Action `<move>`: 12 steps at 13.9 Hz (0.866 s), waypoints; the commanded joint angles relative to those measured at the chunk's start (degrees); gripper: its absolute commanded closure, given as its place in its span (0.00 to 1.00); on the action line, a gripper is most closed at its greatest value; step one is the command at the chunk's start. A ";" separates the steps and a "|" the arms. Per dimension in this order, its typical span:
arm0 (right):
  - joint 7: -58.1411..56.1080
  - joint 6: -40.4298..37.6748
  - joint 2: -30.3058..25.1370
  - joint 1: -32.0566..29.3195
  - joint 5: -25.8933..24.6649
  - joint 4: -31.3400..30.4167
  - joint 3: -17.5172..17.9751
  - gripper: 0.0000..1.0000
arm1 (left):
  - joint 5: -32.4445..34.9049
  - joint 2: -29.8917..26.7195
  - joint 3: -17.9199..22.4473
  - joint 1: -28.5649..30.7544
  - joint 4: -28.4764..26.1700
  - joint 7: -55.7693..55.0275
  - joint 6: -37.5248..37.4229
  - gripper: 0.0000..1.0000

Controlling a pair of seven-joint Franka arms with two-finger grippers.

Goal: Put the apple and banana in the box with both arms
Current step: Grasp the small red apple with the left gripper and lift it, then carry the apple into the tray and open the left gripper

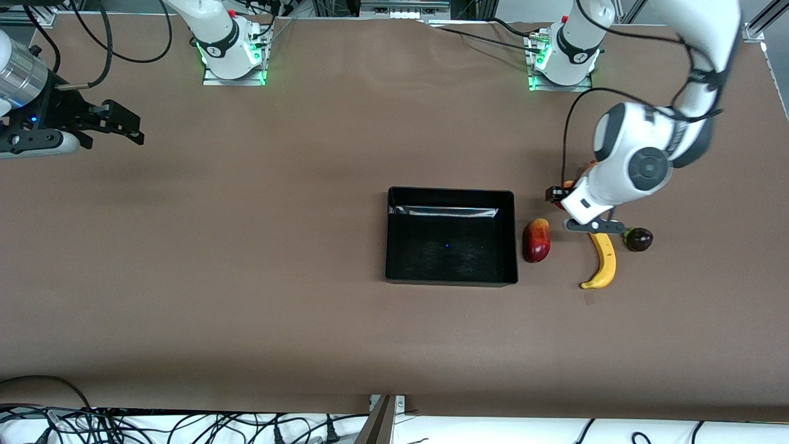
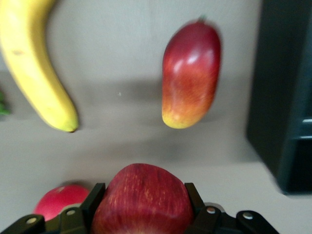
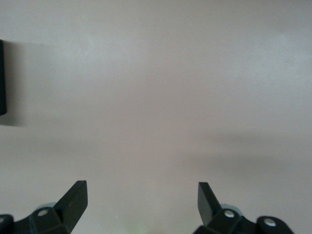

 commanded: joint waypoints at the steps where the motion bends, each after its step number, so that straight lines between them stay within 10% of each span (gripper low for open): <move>1: -0.30 0.04 0.25 -0.87 -1.57 0.87 1.27 0.00 | -1.50 4.84 -1.46 -2.74 11.97 -7.54 -5.81 0.92; 12: -0.13 0.92 2.98 -0.34 -3.07 4.30 1.53 0.00 | -4.93 22.51 -2.17 -13.39 16.21 -27.18 9.47 0.83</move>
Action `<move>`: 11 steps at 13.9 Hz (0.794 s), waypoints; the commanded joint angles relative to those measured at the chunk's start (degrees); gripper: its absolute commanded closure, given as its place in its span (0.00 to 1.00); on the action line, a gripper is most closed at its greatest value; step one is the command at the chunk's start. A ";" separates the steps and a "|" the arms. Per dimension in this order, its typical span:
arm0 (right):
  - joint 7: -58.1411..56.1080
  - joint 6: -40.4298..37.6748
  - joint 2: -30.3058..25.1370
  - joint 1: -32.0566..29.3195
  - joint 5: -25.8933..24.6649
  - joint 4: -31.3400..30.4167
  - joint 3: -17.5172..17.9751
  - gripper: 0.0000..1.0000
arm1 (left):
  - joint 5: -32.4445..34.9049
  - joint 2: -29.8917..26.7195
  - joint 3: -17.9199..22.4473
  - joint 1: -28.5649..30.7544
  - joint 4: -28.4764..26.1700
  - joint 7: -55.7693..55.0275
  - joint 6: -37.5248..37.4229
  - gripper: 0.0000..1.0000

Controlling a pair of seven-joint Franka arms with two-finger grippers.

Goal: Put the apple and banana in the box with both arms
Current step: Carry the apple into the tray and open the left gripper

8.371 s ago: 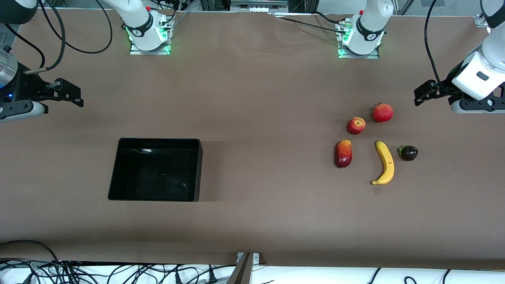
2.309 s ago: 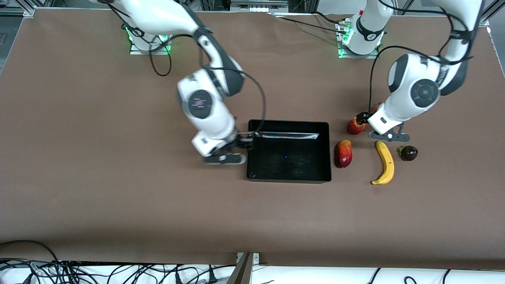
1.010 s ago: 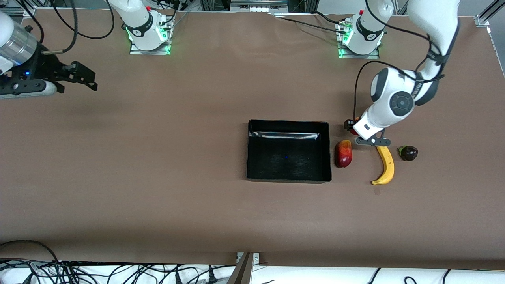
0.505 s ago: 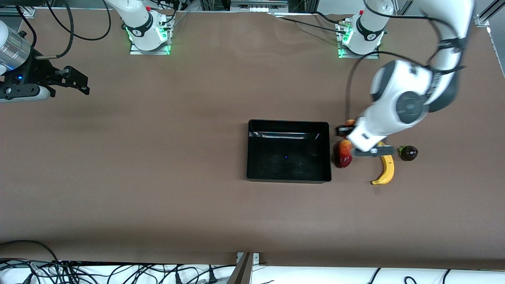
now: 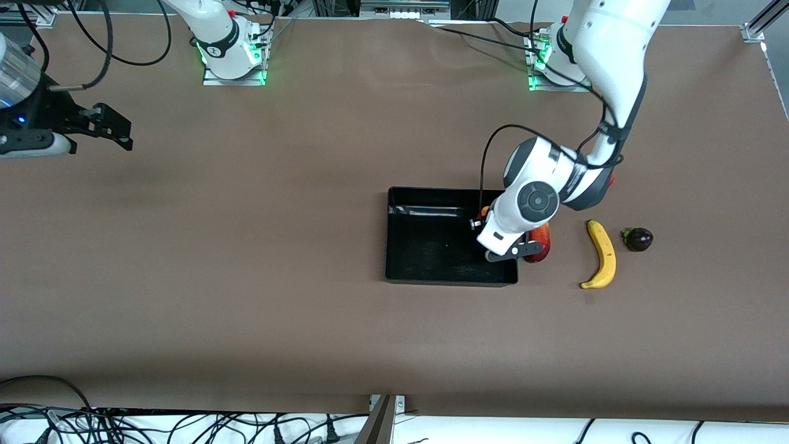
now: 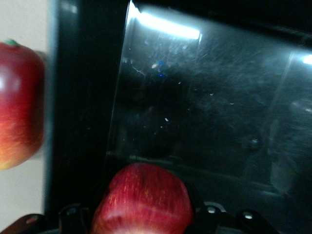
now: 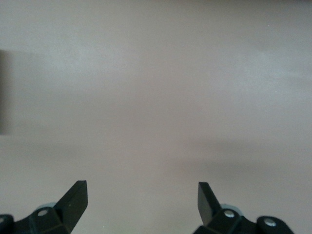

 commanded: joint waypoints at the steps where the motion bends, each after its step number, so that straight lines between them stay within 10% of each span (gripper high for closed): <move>1: -0.13 0.42 1.31 -0.31 -0.19 2.08 0.48 0.00 | -1.38 3.01 0.40 -1.88 1.17 -0.47 2.46 0.73; 2: -0.13 1.47 1.75 -0.49 -0.02 2.08 0.48 0.00 | -1.38 3.19 0.40 -1.97 1.17 -1.44 2.47 0.22; 3: -0.22 2.61 2.01 -0.58 -0.10 2.08 0.40 0.00 | -1.38 3.02 0.40 -1.97 1.26 -1.71 2.29 0.36; 4: -0.13 2.97 2.19 -0.66 -0.11 1.99 0.31 0.00 | -1.38 2.76 0.31 -2.32 1.26 -2.06 2.03 0.72; 6: -0.13 3.93 2.54 -0.66 1.29 2.08 0.22 0.00 | -0.86 1.44 0.22 -3.55 1.96 -4.25 -0.15 0.85; 7: -0.04 3.94 2.45 -0.66 1.82 2.08 0.22 0.00 | -0.77 1.44 0.31 -3.90 1.88 -4.43 -0.52 0.76; 8: -0.04 3.94 2.45 -0.66 2.18 2.08 0.22 0.00 | -0.77 1.52 0.31 -3.82 1.62 -4.78 -0.52 0.04; 11: -0.04 3.59 2.54 -0.75 2.36 2.08 0.13 0.00 | -0.77 0.30 0.48 -2.76 2.05 -4.61 -0.70 0.00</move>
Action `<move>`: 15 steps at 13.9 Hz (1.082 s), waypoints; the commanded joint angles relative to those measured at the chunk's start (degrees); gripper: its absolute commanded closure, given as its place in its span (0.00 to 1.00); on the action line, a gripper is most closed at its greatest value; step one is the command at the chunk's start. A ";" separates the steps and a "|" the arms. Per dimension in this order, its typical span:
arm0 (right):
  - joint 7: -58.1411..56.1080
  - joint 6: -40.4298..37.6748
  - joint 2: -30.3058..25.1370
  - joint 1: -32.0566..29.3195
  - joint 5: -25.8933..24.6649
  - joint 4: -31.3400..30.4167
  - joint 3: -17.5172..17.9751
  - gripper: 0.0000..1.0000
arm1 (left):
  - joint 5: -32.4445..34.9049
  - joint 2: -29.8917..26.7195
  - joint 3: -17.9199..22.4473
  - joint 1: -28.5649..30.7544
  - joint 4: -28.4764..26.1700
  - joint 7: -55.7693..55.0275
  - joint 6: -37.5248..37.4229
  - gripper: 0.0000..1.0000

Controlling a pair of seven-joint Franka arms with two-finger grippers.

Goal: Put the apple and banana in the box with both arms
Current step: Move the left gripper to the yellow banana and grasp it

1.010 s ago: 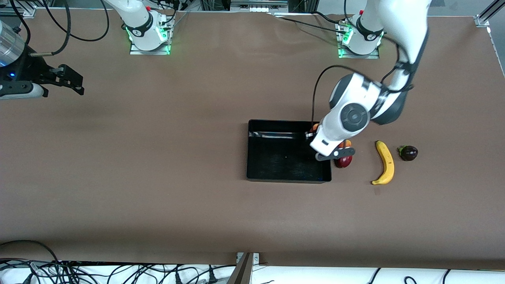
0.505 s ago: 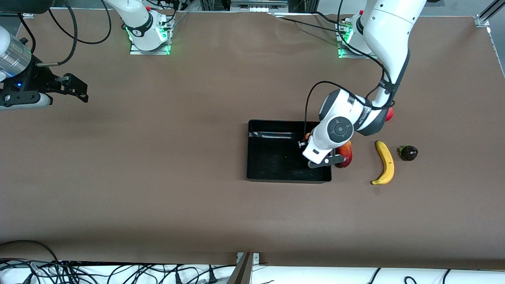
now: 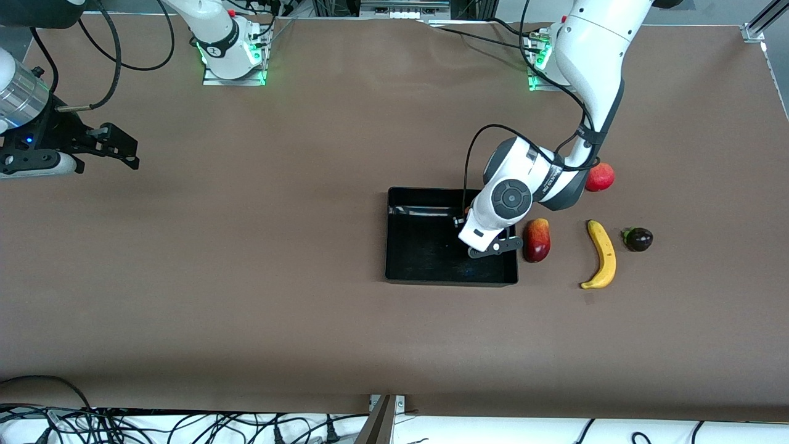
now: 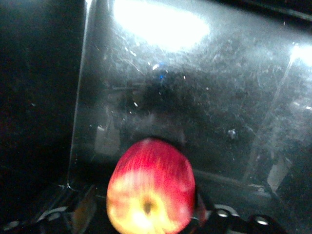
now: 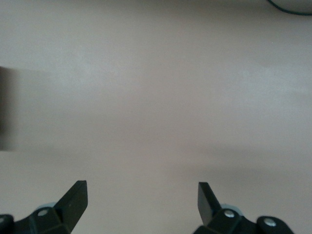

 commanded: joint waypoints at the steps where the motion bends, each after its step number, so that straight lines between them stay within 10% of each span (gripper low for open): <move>1: -0.08 -0.54 0.35 -0.78 1.12 1.04 0.13 0.00 | -0.48 -2.72 0.85 0.30 0.78 -0.28 -2.35 0.00; 8: -0.08 -0.80 0.35 -0.78 1.21 1.04 0.13 0.00 | 6.28 -5.82 2.43 16.19 10.46 28.14 -15.45 0.00; 15: -0.08 -0.54 0.44 -0.78 1.21 1.04 0.13 0.00 | 15.07 1.92 2.43 26.84 4.15 42.26 -0.81 0.00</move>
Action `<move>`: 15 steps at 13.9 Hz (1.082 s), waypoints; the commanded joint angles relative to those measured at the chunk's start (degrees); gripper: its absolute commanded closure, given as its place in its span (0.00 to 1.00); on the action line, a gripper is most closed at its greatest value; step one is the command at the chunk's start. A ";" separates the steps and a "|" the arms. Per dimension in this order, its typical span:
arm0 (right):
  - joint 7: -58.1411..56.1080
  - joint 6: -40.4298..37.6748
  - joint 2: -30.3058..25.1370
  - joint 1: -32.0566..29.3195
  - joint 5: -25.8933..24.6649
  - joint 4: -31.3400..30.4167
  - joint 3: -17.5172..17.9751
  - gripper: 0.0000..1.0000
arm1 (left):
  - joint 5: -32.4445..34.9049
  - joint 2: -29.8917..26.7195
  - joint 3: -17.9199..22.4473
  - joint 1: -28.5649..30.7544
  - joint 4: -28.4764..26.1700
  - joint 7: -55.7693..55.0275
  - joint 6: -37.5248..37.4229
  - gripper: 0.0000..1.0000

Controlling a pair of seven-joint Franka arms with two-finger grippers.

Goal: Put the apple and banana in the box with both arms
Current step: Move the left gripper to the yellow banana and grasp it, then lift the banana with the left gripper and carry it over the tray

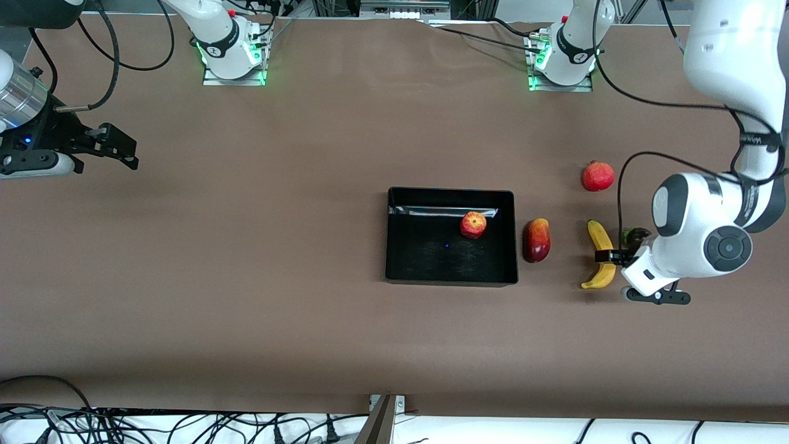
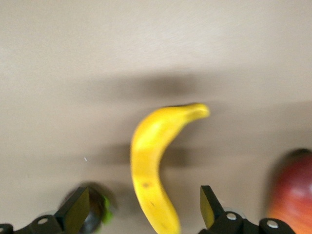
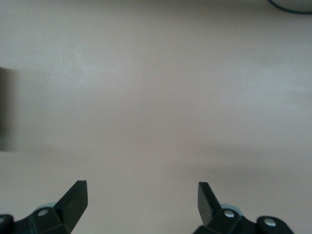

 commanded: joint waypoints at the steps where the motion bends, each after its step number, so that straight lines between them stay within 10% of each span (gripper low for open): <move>1: -0.11 -0.42 0.31 -0.70 1.12 1.01 0.26 0.00 | 3.37 0.70 -0.97 1.86 -5.21 0.52 7.24 0.00; 2: -0.11 -0.33 0.39 -0.70 1.12 1.01 0.26 0.00 | 3.28 0.70 -1.06 1.95 -6.53 0.52 8.92 0.00; 6: -0.11 -0.24 0.31 -0.61 1.12 1.01 0.26 0.00 | 3.28 1.93 -1.15 1.87 -6.98 0.52 9.20 0.77; 11: -0.11 0.02 0.31 -0.61 1.12 1.10 0.26 0.00 | 3.02 0.27 -2.20 0.82 -5.24 -1.85 5.10 0.88; 15: -0.11 0.02 0.31 -0.52 1.21 1.10 0.35 0.00 | 2.49 -0.80 -7.38 -2.95 9.85 -10.43 -16.67 0.88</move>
